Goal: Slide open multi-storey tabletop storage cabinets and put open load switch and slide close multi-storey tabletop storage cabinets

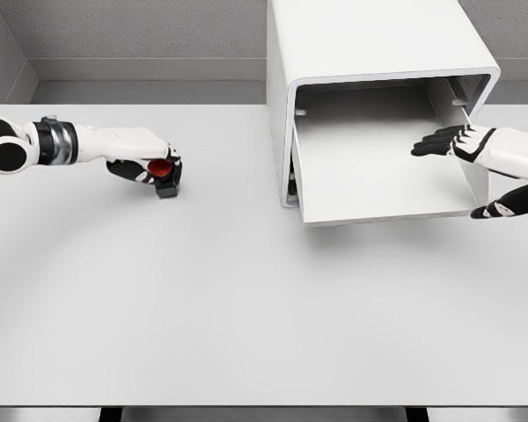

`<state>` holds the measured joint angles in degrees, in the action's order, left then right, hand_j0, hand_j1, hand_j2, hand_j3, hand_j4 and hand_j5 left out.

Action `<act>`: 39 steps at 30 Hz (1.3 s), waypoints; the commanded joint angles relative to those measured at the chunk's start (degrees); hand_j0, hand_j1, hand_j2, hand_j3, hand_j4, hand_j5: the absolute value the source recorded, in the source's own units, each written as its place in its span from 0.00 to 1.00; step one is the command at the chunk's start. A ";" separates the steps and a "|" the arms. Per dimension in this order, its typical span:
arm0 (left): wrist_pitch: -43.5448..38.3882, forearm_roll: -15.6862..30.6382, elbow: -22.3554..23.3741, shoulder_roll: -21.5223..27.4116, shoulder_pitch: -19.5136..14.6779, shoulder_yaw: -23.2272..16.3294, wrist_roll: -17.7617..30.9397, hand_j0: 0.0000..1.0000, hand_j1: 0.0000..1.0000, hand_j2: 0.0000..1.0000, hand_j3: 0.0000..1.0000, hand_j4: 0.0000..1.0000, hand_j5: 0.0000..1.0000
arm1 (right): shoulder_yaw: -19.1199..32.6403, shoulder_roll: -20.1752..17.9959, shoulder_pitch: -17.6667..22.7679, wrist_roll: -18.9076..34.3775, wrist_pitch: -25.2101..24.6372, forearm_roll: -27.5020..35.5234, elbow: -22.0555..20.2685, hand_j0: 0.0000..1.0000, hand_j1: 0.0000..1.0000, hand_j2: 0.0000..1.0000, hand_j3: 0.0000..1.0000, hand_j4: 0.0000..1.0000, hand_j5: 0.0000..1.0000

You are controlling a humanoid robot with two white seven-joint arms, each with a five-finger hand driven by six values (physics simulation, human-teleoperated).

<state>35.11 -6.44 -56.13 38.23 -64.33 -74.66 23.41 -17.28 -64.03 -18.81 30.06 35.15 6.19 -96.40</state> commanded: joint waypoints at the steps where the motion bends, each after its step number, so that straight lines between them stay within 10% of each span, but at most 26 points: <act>1: -0.11 0.28 -0.47 -0.09 -0.09 0.13 -0.03 0.42 0.42 0.42 0.42 0.42 0.42 | 0.06 -0.21 0.00 -0.09 -0.15 0.66 -0.02 1.00 1.00 1.00 1.00 1.00 1.00; 39: -0.11 -2.71 -26.13 7.12 -6.94 -1.19 -0.12 0.44 0.44 0.44 0.44 0.44 0.44 | -0.56 -0.57 2.55 -2.38 -0.15 0.84 -0.11 1.00 1.00 1.00 1.00 1.00 1.00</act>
<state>35.11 -9.36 -81.57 45.20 -71.45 -75.88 23.33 -17.83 -64.55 -16.35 27.74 35.15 6.60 -96.48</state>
